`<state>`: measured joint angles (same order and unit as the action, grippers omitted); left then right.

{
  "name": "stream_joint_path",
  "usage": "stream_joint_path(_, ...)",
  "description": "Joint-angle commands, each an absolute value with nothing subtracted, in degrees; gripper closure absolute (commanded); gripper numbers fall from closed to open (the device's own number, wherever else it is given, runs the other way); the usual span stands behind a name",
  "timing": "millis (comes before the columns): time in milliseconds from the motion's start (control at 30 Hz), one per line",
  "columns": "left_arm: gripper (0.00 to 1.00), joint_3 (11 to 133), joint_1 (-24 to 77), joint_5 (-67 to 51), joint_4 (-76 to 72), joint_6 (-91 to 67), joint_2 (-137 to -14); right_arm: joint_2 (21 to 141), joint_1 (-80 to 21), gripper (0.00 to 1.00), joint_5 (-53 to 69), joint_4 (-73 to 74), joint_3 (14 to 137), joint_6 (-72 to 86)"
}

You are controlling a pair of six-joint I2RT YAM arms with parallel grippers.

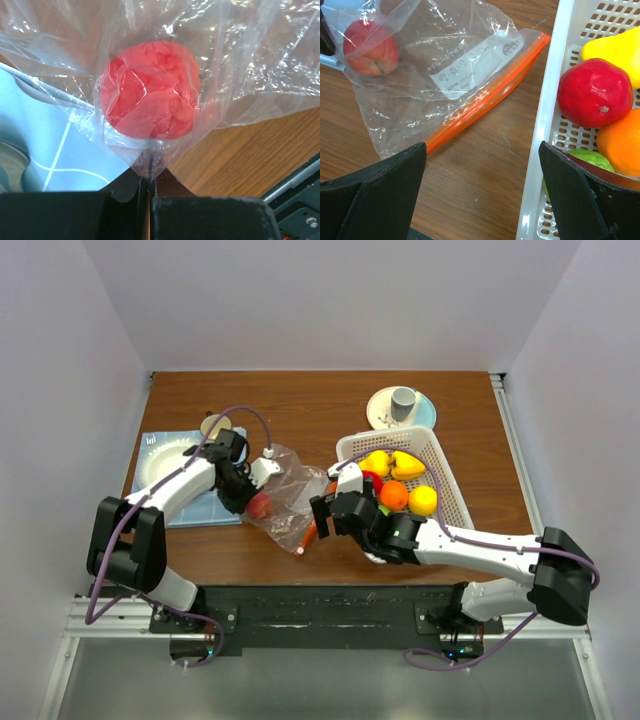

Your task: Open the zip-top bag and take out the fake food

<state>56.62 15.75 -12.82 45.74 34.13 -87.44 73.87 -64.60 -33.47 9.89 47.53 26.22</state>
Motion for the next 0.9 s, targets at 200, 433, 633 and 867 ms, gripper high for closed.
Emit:
stream_joint_path(200, 1.0, 75.1, 15.3, -16.7, 58.3, 34.0, -82.2, 78.0, -65.0, 0.01, -34.4, 6.2, 43.9, 27.2)
stream_joint_path(433, 1.0, 74.0, 15.5, -18.1, 61.9, 33.7, -81.4, 81.6, -65.0, 0.01, -34.4, 4.6, 43.3, 27.2)
stream_joint_path(633, 1.0, 69.4, 15.5, -13.5, 62.2, 35.9, -80.8, 82.4, -65.0, 0.01, -35.0, 4.7, 44.5, 26.0)
stream_joint_path(867, 1.0, 64.1, 15.5, -5.4, 61.3, 38.9, -79.5, 82.8, -65.0, 0.01, -34.4, 4.6, 47.4, 24.7)
